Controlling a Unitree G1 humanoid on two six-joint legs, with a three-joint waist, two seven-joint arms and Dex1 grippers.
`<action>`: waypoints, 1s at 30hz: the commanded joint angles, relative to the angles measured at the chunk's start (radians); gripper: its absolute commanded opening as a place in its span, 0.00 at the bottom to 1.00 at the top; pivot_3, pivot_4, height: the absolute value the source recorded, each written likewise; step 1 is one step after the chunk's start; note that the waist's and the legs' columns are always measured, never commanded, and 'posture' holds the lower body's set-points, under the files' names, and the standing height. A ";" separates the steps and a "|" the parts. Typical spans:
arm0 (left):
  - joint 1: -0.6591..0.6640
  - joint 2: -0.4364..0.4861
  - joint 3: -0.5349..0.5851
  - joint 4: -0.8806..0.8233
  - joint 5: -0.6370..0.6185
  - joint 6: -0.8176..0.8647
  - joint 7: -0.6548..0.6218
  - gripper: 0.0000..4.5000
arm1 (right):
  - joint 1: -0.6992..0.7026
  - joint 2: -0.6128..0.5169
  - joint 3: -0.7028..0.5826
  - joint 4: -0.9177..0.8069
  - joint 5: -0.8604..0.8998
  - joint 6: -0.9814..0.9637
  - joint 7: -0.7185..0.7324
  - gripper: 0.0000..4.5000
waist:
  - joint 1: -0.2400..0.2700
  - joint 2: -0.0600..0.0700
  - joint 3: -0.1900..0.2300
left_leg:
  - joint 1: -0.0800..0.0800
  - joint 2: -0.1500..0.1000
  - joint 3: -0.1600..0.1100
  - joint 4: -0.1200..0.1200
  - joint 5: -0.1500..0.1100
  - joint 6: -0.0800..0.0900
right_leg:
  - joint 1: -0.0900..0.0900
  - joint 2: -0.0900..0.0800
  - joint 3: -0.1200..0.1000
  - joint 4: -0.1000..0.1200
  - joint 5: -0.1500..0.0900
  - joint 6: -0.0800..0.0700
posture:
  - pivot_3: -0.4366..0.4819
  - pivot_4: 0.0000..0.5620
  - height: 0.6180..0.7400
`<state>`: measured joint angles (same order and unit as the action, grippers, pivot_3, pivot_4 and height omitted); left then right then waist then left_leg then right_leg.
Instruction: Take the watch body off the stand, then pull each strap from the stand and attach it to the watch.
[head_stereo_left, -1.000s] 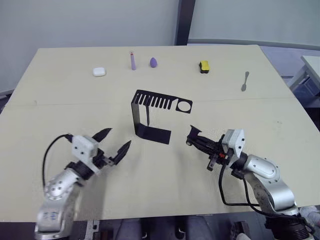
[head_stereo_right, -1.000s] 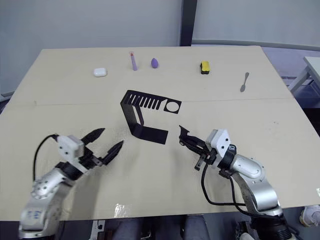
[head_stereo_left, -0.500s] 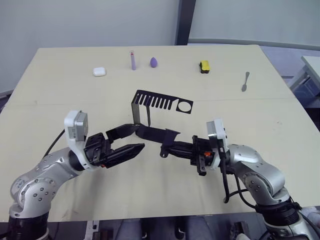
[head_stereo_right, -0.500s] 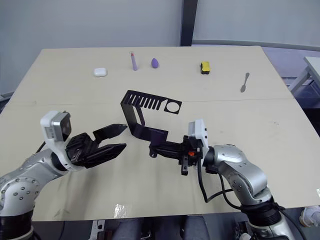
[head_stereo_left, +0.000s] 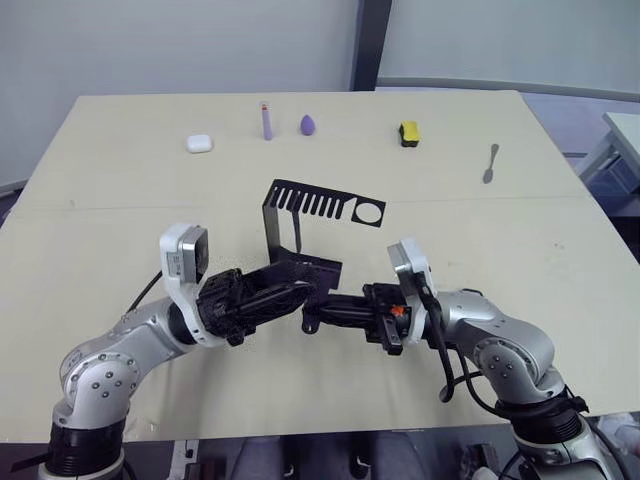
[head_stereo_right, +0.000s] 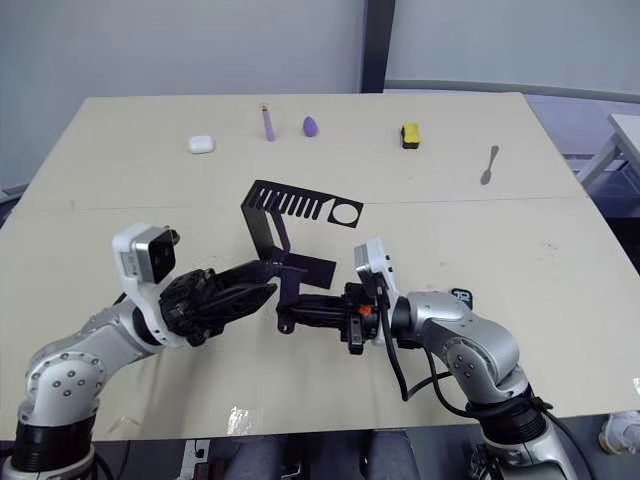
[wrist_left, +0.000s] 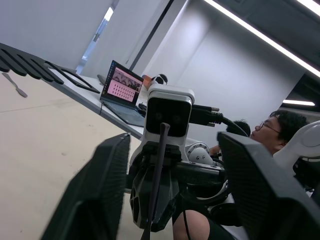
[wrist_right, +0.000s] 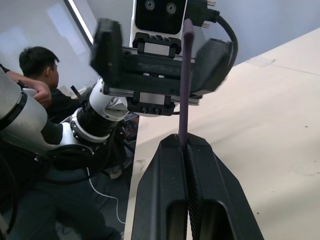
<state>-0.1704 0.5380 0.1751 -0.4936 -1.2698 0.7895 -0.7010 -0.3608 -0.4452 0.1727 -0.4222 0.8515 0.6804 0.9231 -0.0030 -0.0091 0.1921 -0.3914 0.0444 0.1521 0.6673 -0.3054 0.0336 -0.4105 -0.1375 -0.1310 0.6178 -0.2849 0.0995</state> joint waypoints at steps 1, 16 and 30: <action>0.001 -0.015 -0.013 -0.021 0.002 -0.012 0.010 0.61 | -0.013 0.004 -0.018 -0.050 0.033 0.013 -0.006 0.00 | 0.000 0.000 0.000 | 0.000 0.000 0.000 0.000 0.000 0.000 | 0.000 0.000 0.000 0.000 0.000 0.000 | 0.48 0.27 1.00; -0.009 -0.039 -0.017 -0.004 0.004 0.008 0.047 0.61 | -0.028 0.013 -0.024 -0.064 0.038 0.043 -0.034 0.00 | 0.000 0.000 0.000 | 0.000 0.001 0.000 0.000 0.000 -0.001 | 0.000 0.001 0.000 -0.004 0.000 0.000 | 0.48 0.27 1.00; -0.022 -0.062 -0.038 0.013 0.025 0.000 0.032 0.61 | -0.044 0.008 -0.026 -0.060 0.041 0.066 -0.029 0.00 | 0.000 0.000 0.000 | 0.000 0.001 0.000 0.000 0.000 -0.001 | 0.000 0.002 0.000 -0.005 0.000 0.000 | 0.48 0.27 1.00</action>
<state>-0.1855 0.4791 0.1372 -0.4608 -1.2378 0.7988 -0.6570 -0.3883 -0.4371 0.1689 -0.4458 0.8675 0.7459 0.8950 -0.0033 -0.0091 0.1922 -0.3918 0.0457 0.1522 0.6670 -0.3059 0.0329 -0.4105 -0.1358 -0.1311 0.6130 -0.2849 0.0993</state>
